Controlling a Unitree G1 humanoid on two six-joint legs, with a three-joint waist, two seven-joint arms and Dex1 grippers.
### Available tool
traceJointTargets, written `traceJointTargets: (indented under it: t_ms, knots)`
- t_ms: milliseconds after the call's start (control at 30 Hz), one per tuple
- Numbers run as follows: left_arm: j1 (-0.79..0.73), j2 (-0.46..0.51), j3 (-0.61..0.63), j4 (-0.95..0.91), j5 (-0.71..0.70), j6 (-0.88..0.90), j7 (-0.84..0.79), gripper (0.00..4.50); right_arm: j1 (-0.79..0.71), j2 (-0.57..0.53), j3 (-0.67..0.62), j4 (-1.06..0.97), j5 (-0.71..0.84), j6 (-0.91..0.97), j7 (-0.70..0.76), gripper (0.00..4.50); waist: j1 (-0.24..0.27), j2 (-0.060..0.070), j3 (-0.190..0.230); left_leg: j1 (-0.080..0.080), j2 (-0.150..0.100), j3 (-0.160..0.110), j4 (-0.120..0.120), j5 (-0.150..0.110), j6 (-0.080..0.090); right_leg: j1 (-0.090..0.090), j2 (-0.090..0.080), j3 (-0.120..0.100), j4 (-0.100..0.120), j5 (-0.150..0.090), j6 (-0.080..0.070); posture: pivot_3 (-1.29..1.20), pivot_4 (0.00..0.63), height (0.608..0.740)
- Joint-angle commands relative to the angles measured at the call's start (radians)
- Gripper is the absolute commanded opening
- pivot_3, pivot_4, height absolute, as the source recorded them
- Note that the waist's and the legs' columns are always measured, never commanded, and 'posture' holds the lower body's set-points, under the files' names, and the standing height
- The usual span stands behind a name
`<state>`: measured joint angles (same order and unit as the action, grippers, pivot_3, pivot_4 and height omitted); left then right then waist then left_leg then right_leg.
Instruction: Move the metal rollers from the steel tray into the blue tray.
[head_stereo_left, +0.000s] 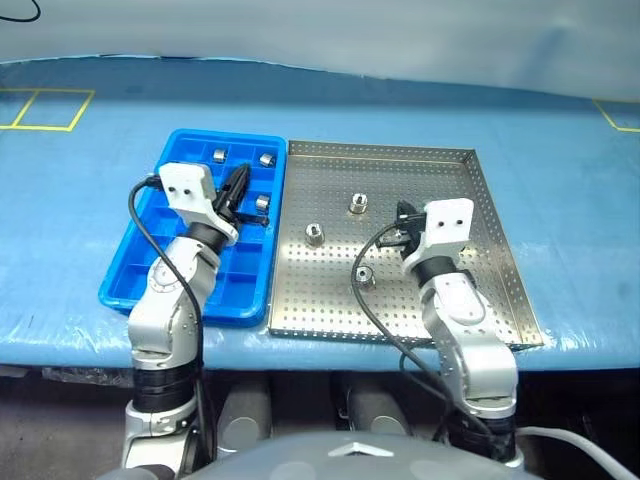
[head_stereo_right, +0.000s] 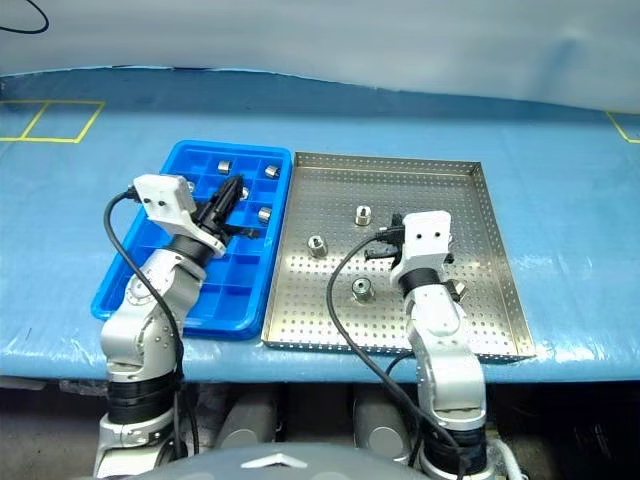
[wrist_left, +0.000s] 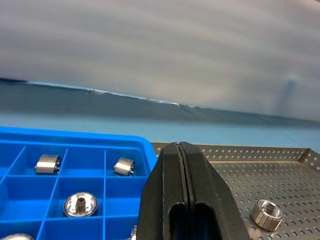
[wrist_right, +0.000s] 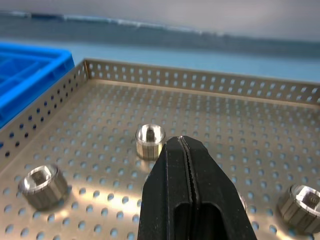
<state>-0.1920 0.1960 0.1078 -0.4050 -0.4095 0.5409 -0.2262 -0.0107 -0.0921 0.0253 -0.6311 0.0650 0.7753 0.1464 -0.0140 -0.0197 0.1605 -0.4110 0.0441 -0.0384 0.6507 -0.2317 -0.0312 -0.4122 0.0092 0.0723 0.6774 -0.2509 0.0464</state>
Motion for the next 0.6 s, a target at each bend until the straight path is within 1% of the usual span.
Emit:
traceJointTargets:
  t_ms: [33, 67, 100, 133, 200, 233, 300, 333, 400, 433, 500, 533, 600]
  knots:
    - [0.030, 0.097, -0.029, -0.066, -0.020, 0.036, -0.105, 0.03, 0.012, -0.103, -0.003, -0.115, 0.069, 0.090, 0.108, 0.00, -0.002, 0.001, 0.000, 0.000, 0.000, 0.000, 0.000, 0.000, 0.000, 0.000, 0.000, 0.000, 0.000, 0.000, 0.000, 0.05, 0.150, 0.740]
    - [0.043, 0.136, -0.042, -0.074, -0.019, 0.046, -0.136, 0.40, 0.024, -0.148, 0.009, -0.135, 0.082, 0.100, 0.142, 0.18, -0.002, 0.001, 0.000, 0.000, 0.000, 0.000, -0.001, 0.000, 0.000, 0.000, 0.000, 0.000, 0.000, 0.000, 0.000, 0.05, 0.150, 0.740]
    - [0.064, 0.198, -0.067, -0.091, -0.023, 0.072, -0.191, 0.62, 0.040, -0.201, 0.023, -0.157, 0.097, 0.113, 0.182, 0.39, -0.003, 0.001, 0.000, 0.000, 0.000, 0.000, -0.001, 0.000, 0.000, 0.000, 0.000, 0.000, 0.000, -0.001, 0.000, 0.05, 0.150, 0.740]
    - [0.087, 0.256, -0.092, -0.111, -0.028, 0.089, -0.249, 0.94, 0.055, -0.242, 0.032, -0.176, 0.116, 0.125, 0.217, 0.60, -0.005, 0.001, 0.000, 0.000, 0.000, 0.000, -0.001, 0.000, 0.000, 0.000, 0.000, 0.000, 0.000, -0.001, 0.000, 0.05, 0.150, 0.740]
    - [0.133, 0.348, -0.121, -0.153, -0.060, 0.111, -0.348, 1.56, 0.081, -0.304, 0.042, -0.205, 0.154, 0.140, 0.268, 1.21, -0.008, 0.001, 0.000, 0.001, 0.000, 0.000, -0.003, 0.000, 0.000, -0.001, 0.000, 0.000, 0.000, -0.002, -0.001, 0.05, 0.150, 0.740]
    - [0.149, 0.376, -0.124, -0.168, -0.072, 0.111, -0.375, 1.92, 0.090, -0.325, 0.044, -0.216, 0.171, 0.142, 0.286, 1.54, -0.008, 0.001, 0.001, 0.001, 0.000, 0.000, -0.003, 0.000, 0.000, -0.001, 0.000, 0.000, -0.001, -0.002, -0.001, 0.05, 0.150, 0.740]
    - [0.176, 0.411, -0.112, -0.184, -0.100, 0.116, -0.415, 2.56, 0.109, -0.367, 0.049, -0.240, 0.212, 0.142, 0.333, 2.20, -0.008, 0.001, 0.001, 0.001, 0.001, 0.000, -0.003, 0.000, 0.000, -0.001, 0.000, 0.000, 0.000, -0.003, -0.002, 0.05, 0.150, 0.740]
    - [0.190, 0.427, -0.104, -0.192, -0.113, 0.122, -0.432, 2.86, 0.117, -0.382, 0.048, -0.247, 0.232, 0.142, 0.352, 2.49, -0.008, 0.001, 0.001, 0.001, 0.001, 0.000, -0.003, 0.000, 0.000, 0.000, 0.000, -0.001, 0.000, -0.005, -0.004, 0.05, 0.150, 0.740]
    - [0.213, 0.451, -0.092, -0.207, -0.134, 0.125, -0.459, 3.60, 0.126, -0.405, 0.048, -0.254, 0.261, 0.143, 0.376, 3.19, -0.008, 0.001, 0.001, 0.001, 0.001, 0.000, -0.002, 0.000, 0.000, 0.000, 0.000, -0.001, 0.000, -0.005, -0.006, 0.05, 0.150, 0.740]
    - [0.222, 0.458, -0.086, -0.213, -0.142, 0.124, -0.468, 3.87, 0.128, -0.414, 0.049, -0.256, 0.270, 0.142, 0.382, 3.45, -0.009, 0.001, 0.001, 0.002, 0.001, 0.000, -0.001, 0.000, 0.000, 0.000, 0.000, -0.001, 0.000, -0.005, -0.006, 0.05, 0.150, 0.740]
    - [0.247, 0.474, -0.064, -0.228, -0.165, 0.125, -0.484, 4.50, 0.131, -0.428, 0.049, -0.257, 0.292, 0.143, 0.396, 4.15, -0.007, 0.001, 0.001, 0.002, 0.001, 0.001, -0.001, 0.000, 0.000, 0.000, 0.000, 0.000, 0.000, -0.005, -0.006, 0.06, 0.150, 0.740]
    - [0.260, 0.483, -0.055, -0.234, -0.168, 0.127, -0.488, 4.50, 0.130, -0.435, 0.051, -0.256, 0.298, 0.144, 0.398, 4.46, -0.007, 0.000, 0.001, 0.002, 0.001, 0.001, -0.001, 0.000, 0.000, 0.000, 0.000, 0.000, 0.000, -0.005, -0.006, 0.07, 0.150, 0.740]
    - [0.279, 0.496, -0.042, -0.240, -0.173, 0.129, -0.490, 4.50, 0.129, -0.446, 0.056, -0.253, 0.306, 0.143, 0.398, 4.46, -0.004, 0.000, 0.001, 0.002, 0.001, 0.001, -0.001, 0.000, 0.000, 0.000, 0.000, 0.000, 0.000, -0.005, -0.006, 0.07, 0.150, 0.740]
